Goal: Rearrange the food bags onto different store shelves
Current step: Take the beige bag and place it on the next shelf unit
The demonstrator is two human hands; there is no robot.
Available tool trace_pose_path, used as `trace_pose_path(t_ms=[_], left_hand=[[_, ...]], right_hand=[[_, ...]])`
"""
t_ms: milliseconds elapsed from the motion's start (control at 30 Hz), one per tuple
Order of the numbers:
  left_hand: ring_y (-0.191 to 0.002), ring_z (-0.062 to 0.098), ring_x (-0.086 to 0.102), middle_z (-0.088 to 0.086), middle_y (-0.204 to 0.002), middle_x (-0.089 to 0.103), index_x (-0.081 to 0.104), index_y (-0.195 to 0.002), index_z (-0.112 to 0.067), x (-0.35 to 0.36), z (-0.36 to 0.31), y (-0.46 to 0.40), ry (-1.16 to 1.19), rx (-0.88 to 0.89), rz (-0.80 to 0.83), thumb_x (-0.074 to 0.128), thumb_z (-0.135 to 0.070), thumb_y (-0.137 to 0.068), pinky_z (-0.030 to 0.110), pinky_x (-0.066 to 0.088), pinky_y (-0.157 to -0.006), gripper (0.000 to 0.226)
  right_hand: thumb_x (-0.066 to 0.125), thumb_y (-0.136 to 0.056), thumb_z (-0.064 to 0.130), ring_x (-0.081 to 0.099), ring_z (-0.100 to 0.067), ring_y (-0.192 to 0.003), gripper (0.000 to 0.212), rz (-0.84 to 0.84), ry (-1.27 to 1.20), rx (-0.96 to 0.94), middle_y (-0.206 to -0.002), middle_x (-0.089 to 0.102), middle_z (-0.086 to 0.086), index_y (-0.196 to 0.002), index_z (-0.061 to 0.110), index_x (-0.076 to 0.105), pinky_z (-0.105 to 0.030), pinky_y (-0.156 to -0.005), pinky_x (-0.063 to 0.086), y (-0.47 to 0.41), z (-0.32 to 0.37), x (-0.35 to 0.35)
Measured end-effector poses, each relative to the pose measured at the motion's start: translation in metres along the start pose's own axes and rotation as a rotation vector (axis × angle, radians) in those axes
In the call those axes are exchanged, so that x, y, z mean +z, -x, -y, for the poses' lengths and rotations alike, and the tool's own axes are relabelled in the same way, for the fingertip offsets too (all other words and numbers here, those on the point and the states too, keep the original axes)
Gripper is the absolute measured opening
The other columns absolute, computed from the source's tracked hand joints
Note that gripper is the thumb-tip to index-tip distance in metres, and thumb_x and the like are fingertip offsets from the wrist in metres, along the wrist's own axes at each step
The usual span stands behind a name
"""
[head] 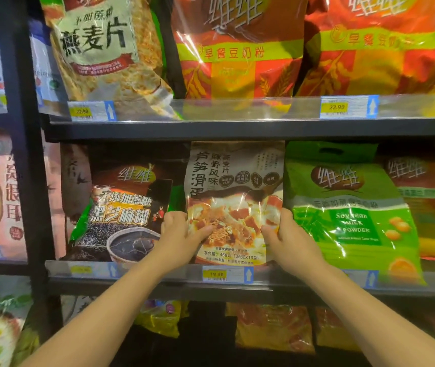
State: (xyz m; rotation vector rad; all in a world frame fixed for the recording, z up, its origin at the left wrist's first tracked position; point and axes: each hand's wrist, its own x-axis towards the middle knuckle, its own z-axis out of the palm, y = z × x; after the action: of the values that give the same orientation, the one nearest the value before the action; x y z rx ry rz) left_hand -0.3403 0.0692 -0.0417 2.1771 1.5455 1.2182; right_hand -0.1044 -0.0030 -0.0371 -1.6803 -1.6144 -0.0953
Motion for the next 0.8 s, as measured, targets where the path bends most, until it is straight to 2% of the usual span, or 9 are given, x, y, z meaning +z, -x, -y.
trace_pose_path(t_ms=[67,100,200,300,400,500,633,733,800], left_hand=[[-0.119,0.019,0.050,0.006,-0.130,0.041,0.047,-0.129,-0.013,-0.004,-0.003,0.002,0.200,-0.005,0.048,0.066,-0.047,-0.093,0.037,0.046,-0.102,0.053],[-0.115,0.018,0.056,0.006,-0.129,0.048,0.045,-0.129,-0.013,-0.007,-0.004,0.002,0.253,-0.019,0.064,0.067,-0.046,-0.093,0.040,0.052,-0.099,0.053],[-0.099,0.018,0.069,0.002,-0.116,0.066,0.043,-0.123,-0.018,-0.015,-0.007,0.004,0.283,-0.053,0.078,0.069,-0.048,-0.092,0.045,0.058,-0.087,0.051],[-0.098,0.019,0.068,0.001,-0.114,0.065,0.044,-0.120,-0.020,-0.024,-0.007,0.004,0.266,-0.055,0.042,0.071,-0.052,-0.088,0.047,0.058,-0.085,0.053],[-0.095,0.019,0.070,-0.002,-0.110,0.063,0.043,-0.121,-0.020,-0.034,-0.006,0.004,0.289,-0.065,0.084,0.073,-0.056,-0.084,0.049,0.060,-0.084,0.060],[-0.093,0.015,0.073,-0.003,-0.111,0.064,0.042,-0.117,-0.024,-0.041,-0.001,0.007,0.393,-0.082,0.107,0.080,-0.053,-0.079,0.043,0.063,-0.078,0.062],[-0.084,0.006,0.075,-0.003,-0.111,0.066,0.040,-0.120,-0.027,-0.045,0.004,0.014,0.510,-0.058,0.066,0.087,-0.047,-0.072,0.027,0.062,-0.065,0.070],[-0.093,0.006,0.074,-0.007,-0.117,0.067,0.038,-0.129,-0.030,-0.047,0.000,0.019,0.548,-0.027,0.056,0.086,-0.047,-0.073,0.032,0.063,-0.077,0.075],[-0.101,0.009,0.072,-0.007,-0.121,0.066,0.041,-0.131,-0.032,-0.049,-0.003,0.021,0.564,-0.010,0.058,0.086,-0.048,-0.073,0.039,0.062,-0.087,0.076]], right_hand=[[0.047,-0.103,0.040,0.060,-0.016,-0.069,0.032,0.000,-0.093,-0.004,-0.080,0.058,0.002,-0.123,0.016,0.041,-0.036,-0.056,0.047,-0.002,0.002,-0.004],[0.048,-0.103,0.038,0.059,-0.014,-0.070,0.031,-0.003,-0.125,-0.008,-0.081,0.057,0.002,-0.124,0.016,0.042,-0.035,-0.055,0.045,-0.003,0.004,-0.004],[0.049,-0.103,0.034,0.060,-0.013,-0.072,0.025,-0.022,-0.209,-0.008,-0.084,0.060,0.002,-0.122,0.017,0.043,-0.033,-0.056,0.045,-0.006,0.009,-0.007],[0.049,-0.103,0.033,0.051,-0.002,-0.053,0.018,-0.039,-0.269,-0.005,-0.068,0.053,0.005,-0.114,0.020,0.044,-0.022,-0.046,0.039,-0.005,0.013,-0.009],[0.050,-0.103,0.034,0.044,-0.002,-0.044,0.011,-0.052,-0.331,-0.029,-0.056,0.047,0.012,-0.106,0.027,0.042,-0.022,-0.044,0.037,-0.001,0.011,-0.012],[0.051,-0.103,0.032,0.040,-0.001,-0.041,0.015,-0.059,-0.375,-0.076,-0.045,0.045,0.020,-0.094,0.032,0.038,-0.016,-0.038,0.032,0.005,0.010,-0.016],[0.052,-0.103,0.033,0.040,-0.001,-0.043,0.010,-0.072,-0.398,-0.117,-0.050,0.048,0.019,-0.099,0.034,0.043,-0.015,-0.040,0.034,0.012,0.009,-0.019],[0.052,-0.102,0.033,0.048,0.001,-0.047,0.009,-0.073,-0.381,-0.122,-0.064,0.052,0.011,-0.104,0.035,0.044,-0.014,-0.042,0.037,0.008,0.011,-0.024],[0.052,-0.101,0.036,0.051,0.003,-0.052,0.010,-0.064,-0.357,-0.126,-0.072,0.056,0.003,-0.107,0.035,0.044,-0.022,-0.048,0.041,0.005,0.013,-0.027]])
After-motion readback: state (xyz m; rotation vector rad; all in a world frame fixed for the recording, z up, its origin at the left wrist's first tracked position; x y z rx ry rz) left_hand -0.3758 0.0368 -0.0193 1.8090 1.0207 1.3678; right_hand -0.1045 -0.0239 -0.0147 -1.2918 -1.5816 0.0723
